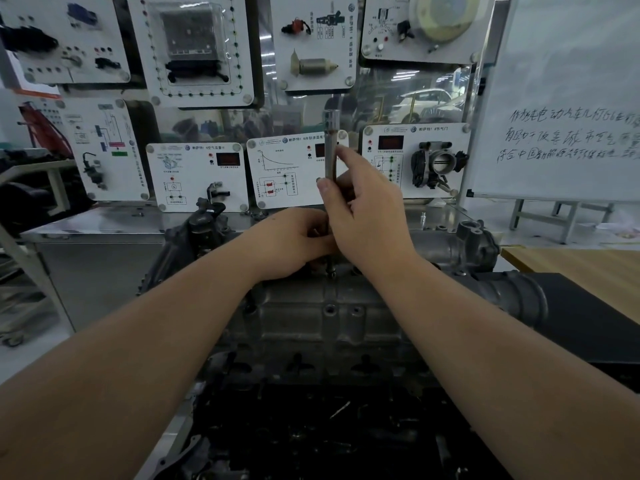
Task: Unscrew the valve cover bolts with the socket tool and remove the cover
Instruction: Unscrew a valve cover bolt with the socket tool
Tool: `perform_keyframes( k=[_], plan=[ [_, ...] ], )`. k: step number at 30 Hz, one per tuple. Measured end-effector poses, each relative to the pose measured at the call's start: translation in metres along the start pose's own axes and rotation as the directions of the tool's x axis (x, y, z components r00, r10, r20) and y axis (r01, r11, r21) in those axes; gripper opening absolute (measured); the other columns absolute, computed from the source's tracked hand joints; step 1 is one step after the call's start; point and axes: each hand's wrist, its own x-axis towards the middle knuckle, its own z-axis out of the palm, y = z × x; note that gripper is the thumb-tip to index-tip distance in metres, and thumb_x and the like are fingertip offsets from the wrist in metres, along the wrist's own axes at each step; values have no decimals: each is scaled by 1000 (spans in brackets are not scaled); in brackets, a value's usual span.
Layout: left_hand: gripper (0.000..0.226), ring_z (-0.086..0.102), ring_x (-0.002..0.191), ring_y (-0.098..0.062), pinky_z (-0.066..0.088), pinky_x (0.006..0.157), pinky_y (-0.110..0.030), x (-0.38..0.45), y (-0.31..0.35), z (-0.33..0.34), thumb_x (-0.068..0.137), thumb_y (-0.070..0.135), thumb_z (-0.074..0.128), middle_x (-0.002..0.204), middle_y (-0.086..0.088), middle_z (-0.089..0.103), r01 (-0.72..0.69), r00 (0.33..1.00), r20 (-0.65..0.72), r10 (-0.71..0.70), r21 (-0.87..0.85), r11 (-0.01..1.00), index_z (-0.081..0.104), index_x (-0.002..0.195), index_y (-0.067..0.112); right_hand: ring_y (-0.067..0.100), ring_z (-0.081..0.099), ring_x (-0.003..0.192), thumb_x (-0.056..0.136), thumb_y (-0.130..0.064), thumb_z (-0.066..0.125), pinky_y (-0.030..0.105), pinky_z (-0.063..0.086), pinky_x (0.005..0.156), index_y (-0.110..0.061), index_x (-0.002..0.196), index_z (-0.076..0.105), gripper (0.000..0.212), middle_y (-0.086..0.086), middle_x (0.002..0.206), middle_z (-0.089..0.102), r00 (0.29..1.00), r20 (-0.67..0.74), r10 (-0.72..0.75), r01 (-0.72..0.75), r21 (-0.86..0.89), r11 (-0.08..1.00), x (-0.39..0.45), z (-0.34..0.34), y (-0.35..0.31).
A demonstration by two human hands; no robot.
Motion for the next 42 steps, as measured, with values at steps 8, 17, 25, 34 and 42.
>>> perform_keyframes(
  k=[8,17,25,34,42],
  plan=[
    [18,67,86,2,53,82,-20,-4,0,-1,100,38,60,99,16,75,0,1000,7,0,-64,998,62,89,52,3,57,68,104,-16,50,11,42,61,-4,146,47,44,-3,82,67,999,39,-6,3,87,996,-2,0,2],
    [7,64,86,8,47,75,-19,0,-2,0,95,53,54,99,20,71,2,1000,18,-2,-25,1000,60,94,51,2,52,67,104,-16,55,11,40,64,-2,104,64,16,-11,73,53,997,59,-39,39,1,999,0,2,4],
    [9,65,81,7,48,72,-17,-1,-2,-1,99,49,58,92,20,73,-1,1000,11,1,24,1000,62,91,51,3,64,72,105,-24,51,25,48,63,-11,146,46,44,-8,79,69,994,110,22,-32,88,996,-2,1,6],
    [16,63,81,10,44,67,-19,0,-2,0,98,39,58,91,35,66,-18,1000,-3,18,-53,998,61,85,48,-2,46,67,104,-17,55,8,34,63,-15,82,49,23,-17,70,46,995,100,-17,13,45,999,-1,3,1],
    [16,65,80,6,44,64,-13,-3,1,-1,97,39,64,88,23,71,-55,998,-31,53,-40,998,58,86,50,4,53,74,101,-25,60,13,38,66,-14,93,66,15,-7,79,63,996,94,9,-17,78,997,0,1,2]
  ],
)
